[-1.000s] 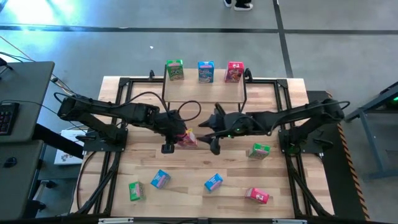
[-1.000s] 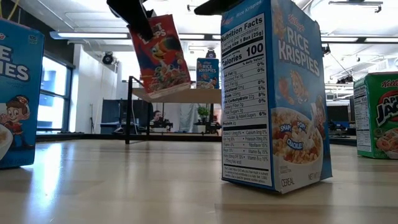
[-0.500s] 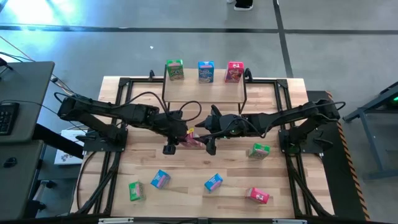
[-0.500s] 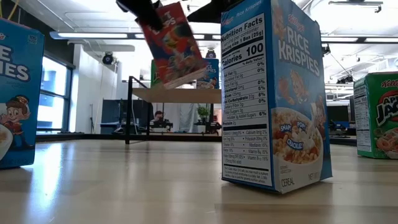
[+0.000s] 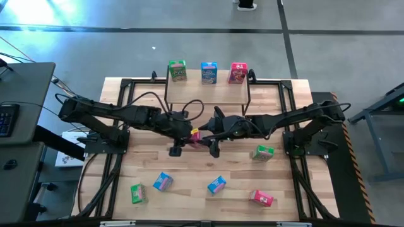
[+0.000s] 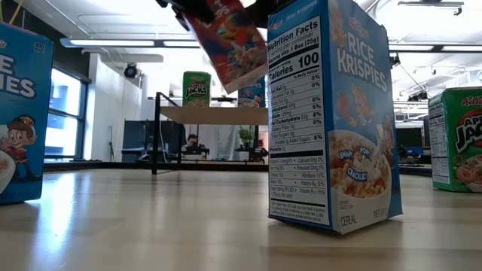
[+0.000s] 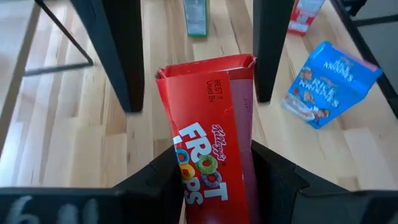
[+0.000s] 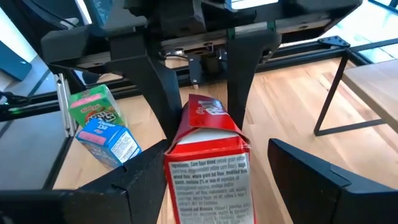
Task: Stack cereal on shelf
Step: Put the left red cereal box on the shelf
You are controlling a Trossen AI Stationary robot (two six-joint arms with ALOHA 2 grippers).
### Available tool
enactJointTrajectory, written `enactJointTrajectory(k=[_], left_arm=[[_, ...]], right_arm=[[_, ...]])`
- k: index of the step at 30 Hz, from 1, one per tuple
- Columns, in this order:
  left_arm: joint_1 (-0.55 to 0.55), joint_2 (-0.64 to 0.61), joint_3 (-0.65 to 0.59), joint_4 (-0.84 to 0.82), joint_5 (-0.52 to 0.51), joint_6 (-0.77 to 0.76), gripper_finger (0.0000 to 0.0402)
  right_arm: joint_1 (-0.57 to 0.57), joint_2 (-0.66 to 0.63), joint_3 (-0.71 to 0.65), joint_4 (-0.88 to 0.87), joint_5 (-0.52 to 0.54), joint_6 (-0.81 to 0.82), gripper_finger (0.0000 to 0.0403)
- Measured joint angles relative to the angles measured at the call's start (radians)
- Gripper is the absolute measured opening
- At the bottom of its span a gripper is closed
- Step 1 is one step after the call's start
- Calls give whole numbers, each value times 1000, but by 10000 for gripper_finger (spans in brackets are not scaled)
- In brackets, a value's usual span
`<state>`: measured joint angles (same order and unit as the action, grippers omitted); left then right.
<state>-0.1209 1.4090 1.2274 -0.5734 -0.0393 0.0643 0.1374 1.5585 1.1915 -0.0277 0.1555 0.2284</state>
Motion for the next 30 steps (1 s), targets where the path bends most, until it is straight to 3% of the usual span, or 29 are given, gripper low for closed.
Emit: enactJointTrajectory(k=[5, 15, 30], left_arm=[[0, 0, 0, 10, -3, -4, 142], [0, 0, 0, 18, -1, -47, 142], [4, 0, 0, 19, 5, -100, 143]], right_arm=[[-7, 0, 0, -6, -14, 26, 246], [-7, 0, 0, -6, -46, 37, 171], [-7, 0, -1, -6, -53, 44, 161]])
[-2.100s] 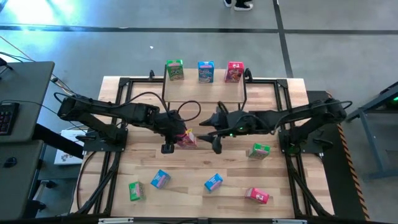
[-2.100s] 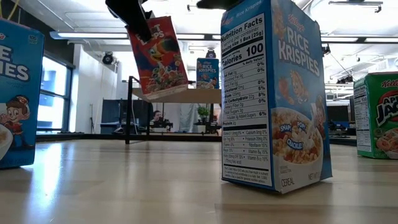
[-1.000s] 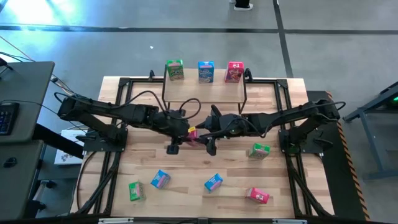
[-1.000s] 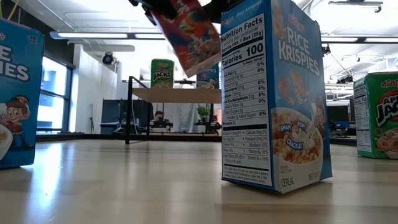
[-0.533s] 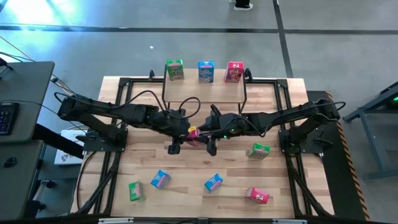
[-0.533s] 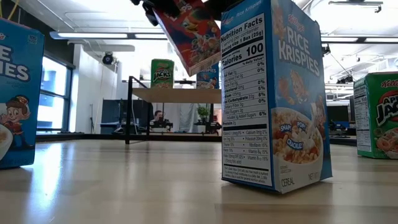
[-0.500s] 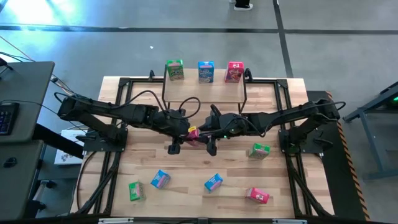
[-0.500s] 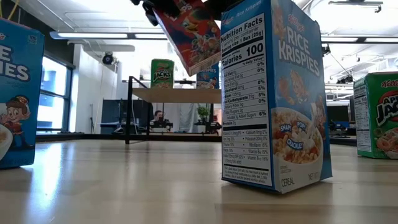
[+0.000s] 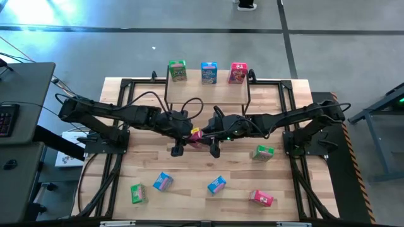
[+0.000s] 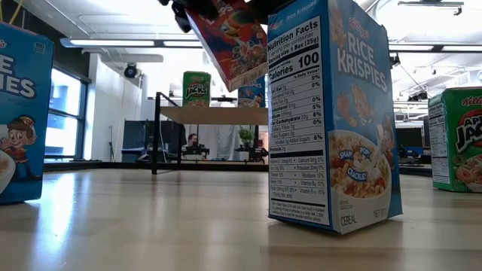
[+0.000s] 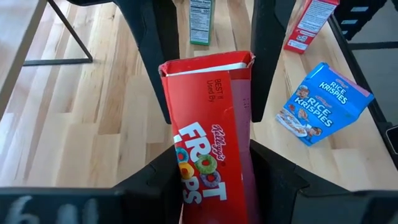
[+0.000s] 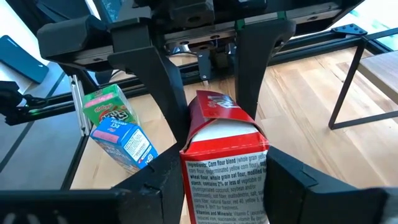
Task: Stack cereal on shelf
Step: Put the left red cereal box on the shelf
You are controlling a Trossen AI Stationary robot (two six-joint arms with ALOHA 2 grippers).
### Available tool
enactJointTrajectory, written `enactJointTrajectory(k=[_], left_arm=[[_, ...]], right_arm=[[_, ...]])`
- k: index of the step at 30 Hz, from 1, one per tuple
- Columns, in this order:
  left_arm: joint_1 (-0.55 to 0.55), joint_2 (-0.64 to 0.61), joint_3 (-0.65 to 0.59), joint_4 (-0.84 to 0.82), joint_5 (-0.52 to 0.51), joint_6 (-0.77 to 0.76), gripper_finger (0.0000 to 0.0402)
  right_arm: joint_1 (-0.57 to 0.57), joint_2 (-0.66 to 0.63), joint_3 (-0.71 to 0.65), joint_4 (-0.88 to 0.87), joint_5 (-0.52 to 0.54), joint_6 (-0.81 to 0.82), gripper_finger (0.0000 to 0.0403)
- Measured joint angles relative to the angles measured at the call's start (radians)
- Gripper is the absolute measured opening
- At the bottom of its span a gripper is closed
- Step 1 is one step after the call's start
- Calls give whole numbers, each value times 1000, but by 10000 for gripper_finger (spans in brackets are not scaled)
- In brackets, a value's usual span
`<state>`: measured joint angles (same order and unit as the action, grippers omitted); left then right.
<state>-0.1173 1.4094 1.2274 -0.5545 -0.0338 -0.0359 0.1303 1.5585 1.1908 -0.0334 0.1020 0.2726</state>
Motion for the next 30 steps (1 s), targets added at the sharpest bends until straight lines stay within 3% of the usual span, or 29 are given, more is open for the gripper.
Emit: enactJointTrajectory(k=[20, 30], left_arm=[[26, 0, 0, 25, 2, -99, 146], [30, 1, 1, 52, 10, -110, 216]], right_arm=[[0, -1, 0, 0, 4, -3, 161], [0, -1, 0, -3, 13, 19, 161]])
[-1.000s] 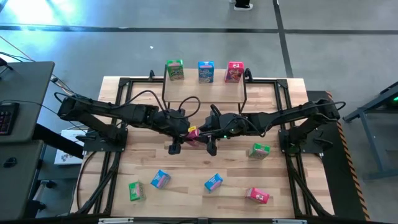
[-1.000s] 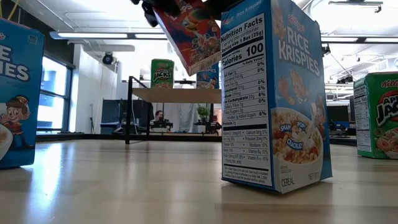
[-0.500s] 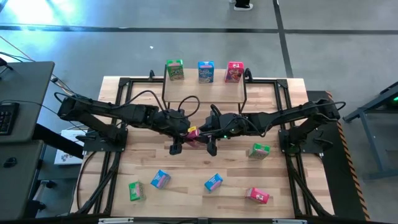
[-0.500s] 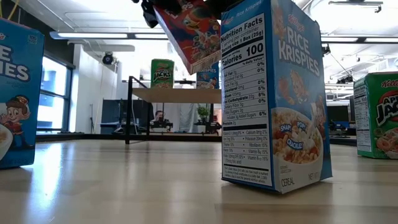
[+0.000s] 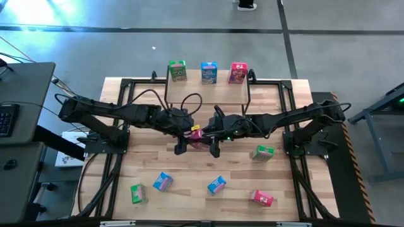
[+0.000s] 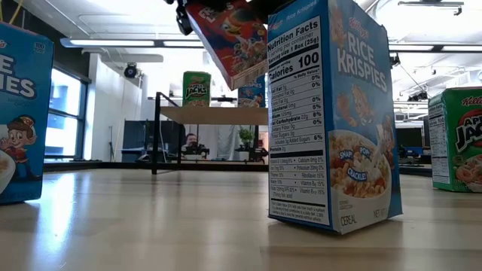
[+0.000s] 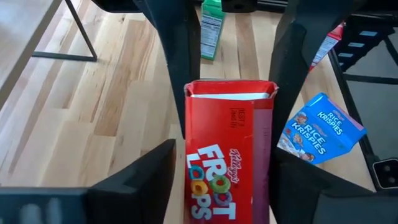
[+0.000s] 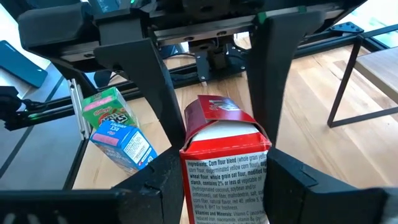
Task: Stack cereal on shelf
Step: Put the left red cereal box on the shelf
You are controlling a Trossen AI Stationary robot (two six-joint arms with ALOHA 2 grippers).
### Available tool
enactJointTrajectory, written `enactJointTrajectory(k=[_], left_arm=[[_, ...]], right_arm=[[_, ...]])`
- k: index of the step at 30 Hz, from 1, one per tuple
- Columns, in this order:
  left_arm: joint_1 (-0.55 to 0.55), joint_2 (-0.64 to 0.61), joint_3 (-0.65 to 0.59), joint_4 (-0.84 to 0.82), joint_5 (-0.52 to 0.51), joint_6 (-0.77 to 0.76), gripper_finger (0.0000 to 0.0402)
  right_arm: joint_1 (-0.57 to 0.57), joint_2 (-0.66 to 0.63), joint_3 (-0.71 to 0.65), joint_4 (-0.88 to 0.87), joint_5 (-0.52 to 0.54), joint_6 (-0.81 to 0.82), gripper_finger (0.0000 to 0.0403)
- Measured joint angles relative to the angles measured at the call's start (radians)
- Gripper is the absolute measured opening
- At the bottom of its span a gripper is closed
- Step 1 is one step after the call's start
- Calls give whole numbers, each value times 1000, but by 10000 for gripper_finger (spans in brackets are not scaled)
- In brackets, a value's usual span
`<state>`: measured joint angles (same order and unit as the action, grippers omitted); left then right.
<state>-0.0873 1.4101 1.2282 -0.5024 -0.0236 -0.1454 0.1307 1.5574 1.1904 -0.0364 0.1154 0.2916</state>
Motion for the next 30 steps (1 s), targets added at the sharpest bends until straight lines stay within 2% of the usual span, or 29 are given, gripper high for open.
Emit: enactJointTrajectory(k=[6, 14, 22, 30], left_arm=[[0, -5, 0, -4, 1, -26, 224], [0, -46, 3, 3, 4, -89, 224], [0, -82, 3, 98, 8, -89, 224], [2, -91, 2, 138, 7, -89, 223]], right_arm=[[0, -10, 0, -17, 17, 0, 161], [0, -84, -2, -132, 38, 4, 161], [-9, -185, -2, -276, 120, -24, 161], [-57, -311, -1, -371, 130, -120, 161]])
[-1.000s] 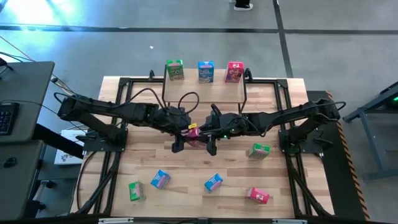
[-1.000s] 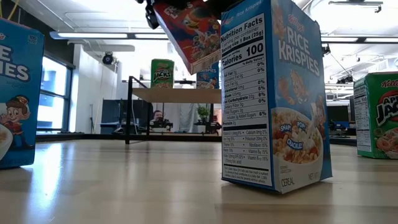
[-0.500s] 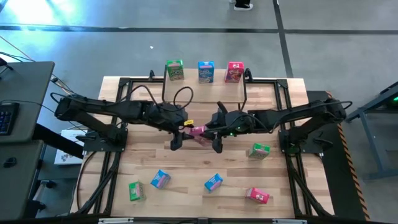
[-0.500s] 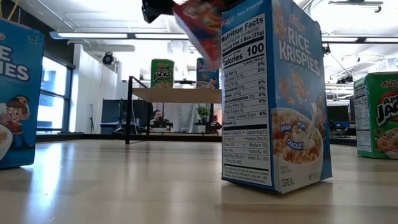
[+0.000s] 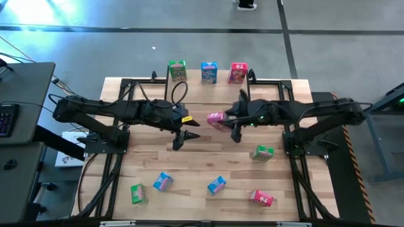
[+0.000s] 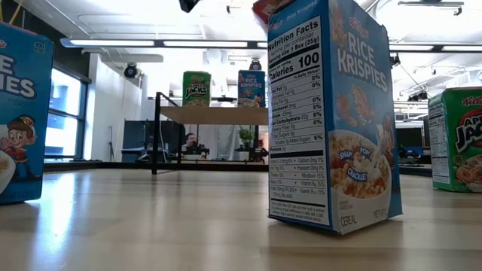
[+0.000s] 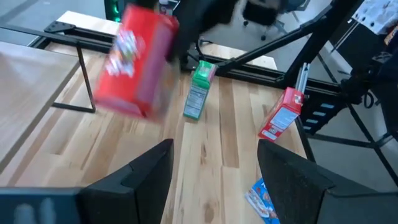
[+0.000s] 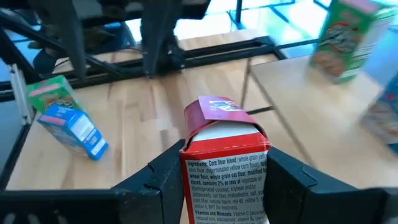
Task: Stack cereal on shelf
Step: Put the left red cereal box on the shelf
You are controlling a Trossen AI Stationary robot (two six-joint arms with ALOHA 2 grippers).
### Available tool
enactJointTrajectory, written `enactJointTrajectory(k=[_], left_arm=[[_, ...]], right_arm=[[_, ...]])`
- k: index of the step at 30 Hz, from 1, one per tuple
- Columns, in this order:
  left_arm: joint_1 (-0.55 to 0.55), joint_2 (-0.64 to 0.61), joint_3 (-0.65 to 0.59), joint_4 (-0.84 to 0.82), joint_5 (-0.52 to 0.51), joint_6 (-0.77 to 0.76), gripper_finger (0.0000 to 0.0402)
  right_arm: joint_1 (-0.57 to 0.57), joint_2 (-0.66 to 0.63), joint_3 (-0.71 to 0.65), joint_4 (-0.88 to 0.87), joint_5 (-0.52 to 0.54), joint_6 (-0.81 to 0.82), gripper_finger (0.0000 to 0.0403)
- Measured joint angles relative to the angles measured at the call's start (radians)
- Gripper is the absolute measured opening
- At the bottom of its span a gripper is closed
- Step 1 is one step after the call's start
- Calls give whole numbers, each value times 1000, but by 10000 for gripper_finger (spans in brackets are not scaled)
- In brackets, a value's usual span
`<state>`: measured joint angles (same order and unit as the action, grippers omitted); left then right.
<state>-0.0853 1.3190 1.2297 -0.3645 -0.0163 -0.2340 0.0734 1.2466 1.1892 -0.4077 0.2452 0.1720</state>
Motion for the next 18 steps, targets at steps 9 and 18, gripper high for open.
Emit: enactJointTrajectory(k=[9, 18], left_arm=[[44, -10, -1, -2, -18, 0, 223], [118, -29, -1, 70, -65, 1, 223]], right_arm=[[-110, -191, 0, -73, -86, -159, 161], [-331, -385, -75, -55, -264, -288, 161]])
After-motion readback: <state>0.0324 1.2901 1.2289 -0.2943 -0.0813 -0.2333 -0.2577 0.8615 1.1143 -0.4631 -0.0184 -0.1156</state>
